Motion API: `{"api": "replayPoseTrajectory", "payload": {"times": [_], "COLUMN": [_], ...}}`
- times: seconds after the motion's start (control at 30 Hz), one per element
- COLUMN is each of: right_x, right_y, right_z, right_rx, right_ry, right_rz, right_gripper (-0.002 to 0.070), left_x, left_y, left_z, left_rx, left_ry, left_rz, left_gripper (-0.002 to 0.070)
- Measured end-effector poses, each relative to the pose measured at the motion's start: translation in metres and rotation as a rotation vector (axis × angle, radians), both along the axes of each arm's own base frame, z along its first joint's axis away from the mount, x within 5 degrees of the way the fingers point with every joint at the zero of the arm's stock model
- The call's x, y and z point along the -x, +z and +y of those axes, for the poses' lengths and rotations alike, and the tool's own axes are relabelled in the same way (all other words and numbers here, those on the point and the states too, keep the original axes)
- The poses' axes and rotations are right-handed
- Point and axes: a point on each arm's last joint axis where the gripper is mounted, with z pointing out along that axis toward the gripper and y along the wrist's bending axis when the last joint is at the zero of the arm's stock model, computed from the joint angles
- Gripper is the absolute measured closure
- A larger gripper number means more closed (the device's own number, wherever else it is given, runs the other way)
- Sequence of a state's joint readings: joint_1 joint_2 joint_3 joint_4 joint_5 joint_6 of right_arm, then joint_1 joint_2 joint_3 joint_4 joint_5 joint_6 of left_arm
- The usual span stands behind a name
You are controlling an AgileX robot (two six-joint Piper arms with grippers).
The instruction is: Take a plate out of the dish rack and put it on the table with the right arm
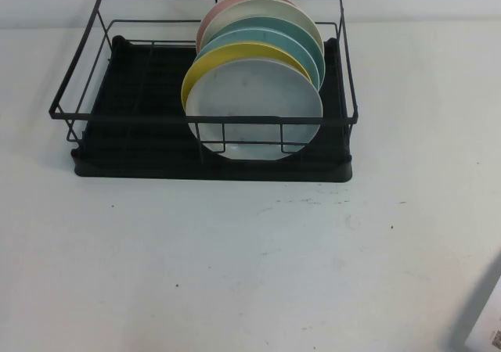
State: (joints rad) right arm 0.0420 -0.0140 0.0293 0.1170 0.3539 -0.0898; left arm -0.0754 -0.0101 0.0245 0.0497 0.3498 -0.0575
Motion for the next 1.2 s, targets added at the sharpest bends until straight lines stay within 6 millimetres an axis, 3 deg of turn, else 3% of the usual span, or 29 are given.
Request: {"api": "replayPoseTrajectory", "payload": {"times": [0.93, 1.2], "right_x": [-0.0004, -0.0010], "right_y": [0.0018, 0.0054], "right_z": [0.0010, 0.0034], "right_rx": [-0.042, -0.149], "right_ry": [0.000, 0.001], "right_rz": [-0.017, -0.046], "right_gripper": [0.0694, 0.0694], "left_x": [0.0000, 0.0000], "left_y": [0.0000, 0.0000], "left_z": [0.0000, 0.0000], "left_rx": [0.000, 0.000], "left_ry": [0.000, 0.000], "left_rz": [0.000, 0.000], "left_gripper": [0.0679, 0.0679]}}
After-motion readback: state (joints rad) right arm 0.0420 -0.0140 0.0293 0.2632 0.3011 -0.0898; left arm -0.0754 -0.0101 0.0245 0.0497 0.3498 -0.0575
